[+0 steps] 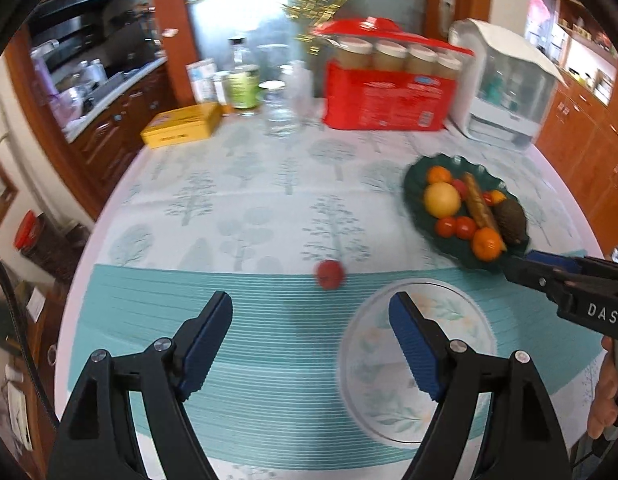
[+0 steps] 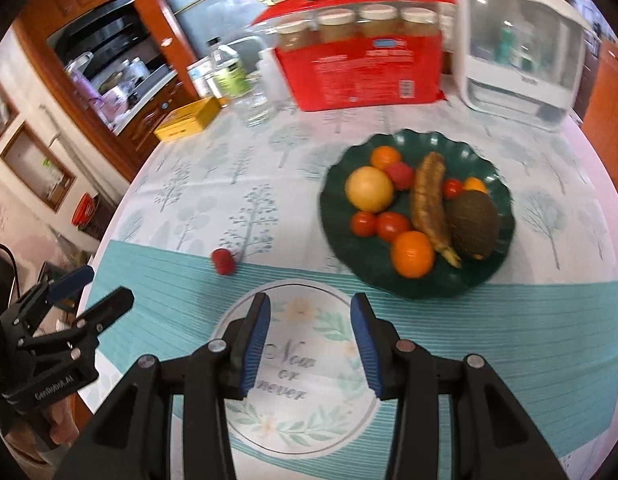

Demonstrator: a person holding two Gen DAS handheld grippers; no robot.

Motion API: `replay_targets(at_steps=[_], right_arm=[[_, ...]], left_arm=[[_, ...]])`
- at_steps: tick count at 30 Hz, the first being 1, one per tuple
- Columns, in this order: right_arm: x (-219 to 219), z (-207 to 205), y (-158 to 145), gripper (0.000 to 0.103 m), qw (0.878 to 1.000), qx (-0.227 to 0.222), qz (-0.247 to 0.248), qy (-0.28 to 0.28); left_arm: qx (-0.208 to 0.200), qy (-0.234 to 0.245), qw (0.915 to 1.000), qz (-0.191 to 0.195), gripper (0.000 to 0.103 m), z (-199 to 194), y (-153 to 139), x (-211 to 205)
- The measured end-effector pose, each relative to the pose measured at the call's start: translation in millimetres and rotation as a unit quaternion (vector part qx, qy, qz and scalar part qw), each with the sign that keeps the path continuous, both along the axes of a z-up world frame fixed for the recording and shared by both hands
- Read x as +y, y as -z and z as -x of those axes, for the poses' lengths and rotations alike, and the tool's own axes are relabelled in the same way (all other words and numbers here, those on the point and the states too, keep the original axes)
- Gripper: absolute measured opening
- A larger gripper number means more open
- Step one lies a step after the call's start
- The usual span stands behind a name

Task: Organize fruits
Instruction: 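Withdraw both open tools from the plate toward the last red lychee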

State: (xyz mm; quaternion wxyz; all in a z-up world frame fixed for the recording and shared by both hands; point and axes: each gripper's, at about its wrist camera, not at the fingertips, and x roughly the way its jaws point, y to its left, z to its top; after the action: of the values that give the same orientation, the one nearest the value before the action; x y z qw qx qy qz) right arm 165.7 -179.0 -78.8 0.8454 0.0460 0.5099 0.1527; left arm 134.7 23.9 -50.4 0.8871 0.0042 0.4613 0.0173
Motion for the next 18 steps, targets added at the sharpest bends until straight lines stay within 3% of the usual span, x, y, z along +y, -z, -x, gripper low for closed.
replay_targets(at_steps=[8, 18], right_arm=[[47, -9, 9, 0.042, 0.999, -0.003, 0.01, -0.045], [96, -29, 45, 0.042, 0.996, 0.009, 0.035, -0.082]], left_arm=[[-0.014, -0.058, 0.9982, -0.005, 0.081, 4, 5, 41], [0.023, -0.097, 0.9949, 0.015, 0.081, -13, 51, 74]])
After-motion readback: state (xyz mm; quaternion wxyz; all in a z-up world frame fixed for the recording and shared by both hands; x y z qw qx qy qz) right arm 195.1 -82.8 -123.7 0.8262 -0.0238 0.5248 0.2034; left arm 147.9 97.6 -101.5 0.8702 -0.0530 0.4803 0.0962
